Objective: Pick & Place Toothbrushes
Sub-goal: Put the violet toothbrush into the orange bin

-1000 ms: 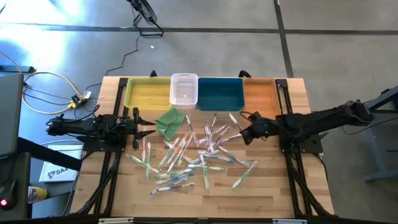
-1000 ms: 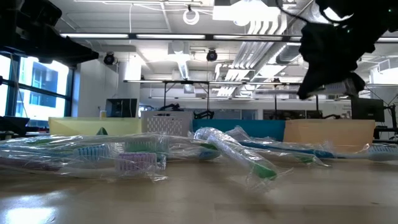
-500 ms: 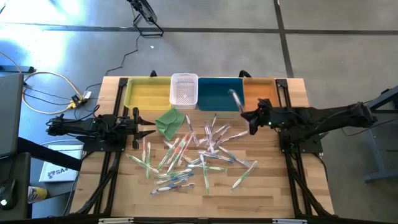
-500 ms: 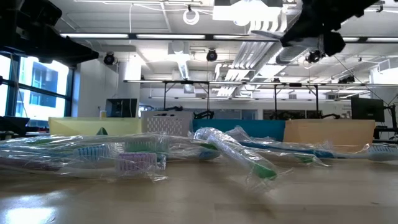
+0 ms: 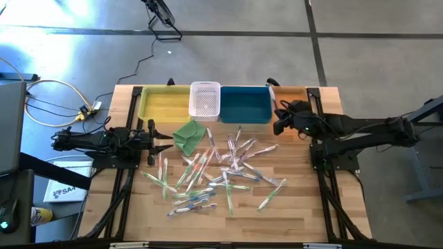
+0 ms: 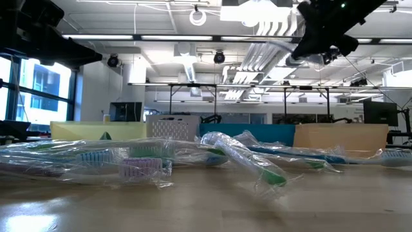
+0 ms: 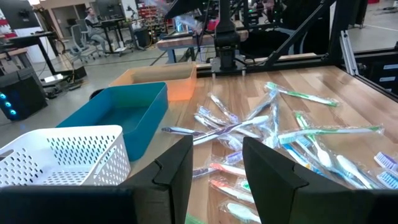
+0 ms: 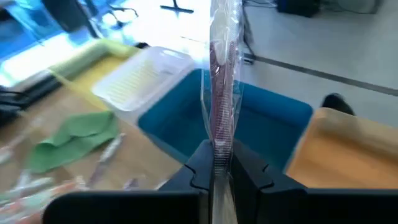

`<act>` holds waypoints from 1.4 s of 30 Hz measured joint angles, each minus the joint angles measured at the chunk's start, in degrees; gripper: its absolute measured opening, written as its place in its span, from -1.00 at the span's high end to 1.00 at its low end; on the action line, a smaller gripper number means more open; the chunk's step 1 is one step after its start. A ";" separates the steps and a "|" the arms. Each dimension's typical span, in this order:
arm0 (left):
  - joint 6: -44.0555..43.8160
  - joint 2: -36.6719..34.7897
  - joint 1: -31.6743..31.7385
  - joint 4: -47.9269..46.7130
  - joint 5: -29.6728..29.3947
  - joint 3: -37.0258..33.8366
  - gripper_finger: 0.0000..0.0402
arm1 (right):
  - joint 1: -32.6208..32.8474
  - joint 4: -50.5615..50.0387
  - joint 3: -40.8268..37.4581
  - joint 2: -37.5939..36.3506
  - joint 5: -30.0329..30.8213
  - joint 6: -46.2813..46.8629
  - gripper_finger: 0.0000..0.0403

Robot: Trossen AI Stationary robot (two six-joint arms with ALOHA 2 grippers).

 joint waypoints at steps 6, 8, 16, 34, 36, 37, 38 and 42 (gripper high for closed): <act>0.00 0.00 0.01 0.00 0.00 0.00 0.32 | -6.24 0.00 0.00 5.01 -4.90 -1.38 0.90; 0.00 0.00 0.00 0.02 0.00 0.00 0.32 | -8.01 0.01 0.00 6.21 -6.05 -1.89 0.90; 0.00 0.00 0.01 0.00 0.00 0.00 0.32 | -14.49 0.02 0.00 9.70 -8.25 -3.53 0.90; 0.02 0.00 0.01 -0.08 0.26 0.00 0.32 | -24.84 -2.44 0.00 17.57 -13.96 -3.92 0.90; 0.02 -0.01 -0.01 -0.07 0.24 0.00 0.32 | -25.69 -2.71 0.00 18.69 -14.81 -3.92 0.90; 0.02 0.00 0.00 -0.08 0.24 0.00 0.32 | -26.01 -2.71 0.00 19.27 -15.04 -3.92 0.90; 0.02 -0.02 0.00 -0.08 0.24 0.00 0.32 | -26.34 -2.71 0.00 19.75 -15.52 -3.92 0.90; 0.02 0.00 0.01 -0.09 0.22 0.00 0.32 | -27.71 -2.99 0.00 21.74 -16.91 -3.92 0.90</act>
